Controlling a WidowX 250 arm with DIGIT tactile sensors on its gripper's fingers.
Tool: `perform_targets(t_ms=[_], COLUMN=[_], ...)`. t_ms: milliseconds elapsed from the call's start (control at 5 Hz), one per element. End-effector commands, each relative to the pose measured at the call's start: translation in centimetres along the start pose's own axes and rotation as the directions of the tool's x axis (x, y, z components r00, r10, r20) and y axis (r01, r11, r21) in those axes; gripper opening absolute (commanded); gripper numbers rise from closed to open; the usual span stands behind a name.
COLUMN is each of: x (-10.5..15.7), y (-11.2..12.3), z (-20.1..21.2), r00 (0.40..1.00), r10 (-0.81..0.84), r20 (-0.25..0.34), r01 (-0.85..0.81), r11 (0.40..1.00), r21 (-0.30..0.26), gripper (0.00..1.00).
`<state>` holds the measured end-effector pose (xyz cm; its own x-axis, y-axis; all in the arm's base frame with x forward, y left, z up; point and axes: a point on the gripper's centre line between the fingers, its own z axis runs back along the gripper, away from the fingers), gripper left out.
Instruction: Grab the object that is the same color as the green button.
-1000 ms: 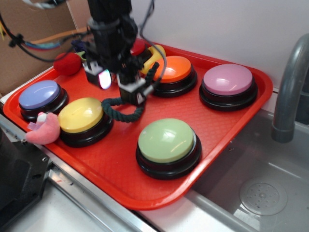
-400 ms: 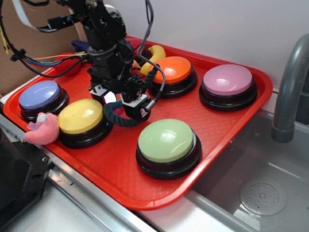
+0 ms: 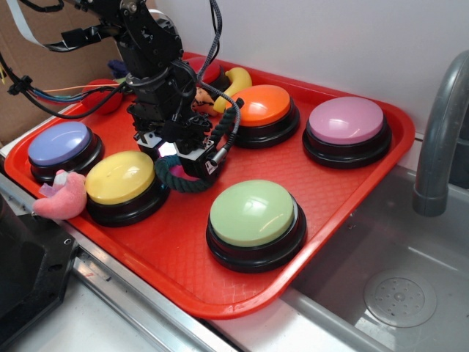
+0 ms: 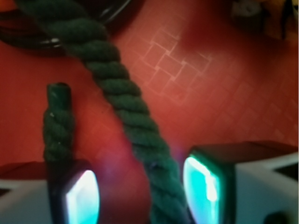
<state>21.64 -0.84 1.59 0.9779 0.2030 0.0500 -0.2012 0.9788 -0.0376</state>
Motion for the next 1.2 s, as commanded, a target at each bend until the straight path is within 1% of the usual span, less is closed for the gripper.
perform_targets(t_ms=[0,200,400,600,800,1000], x=[-0.1,-0.1,0.2,0.8,1.3,1.6], y=[0.7,0.7,0.7,0.3,-0.7,-1.5], z=[1.2,3.0,5.3,8.4,12.0,15.6], r00=[1.000,0.999,0.999,0.998,0.998,0.993], r10=[-0.013,-0.015,-0.007,-0.014,-0.037,-0.113], r20=[0.002,-0.032,-0.044,-0.056,-0.042,-0.031], r01=[0.013,0.018,0.011,0.019,0.041,0.114], r11=[0.999,0.997,0.995,0.996,0.996,0.993], r21=[0.040,0.074,0.095,0.090,0.082,0.033], gripper=[0.00,0.00,0.00,0.00,0.00,0.00])
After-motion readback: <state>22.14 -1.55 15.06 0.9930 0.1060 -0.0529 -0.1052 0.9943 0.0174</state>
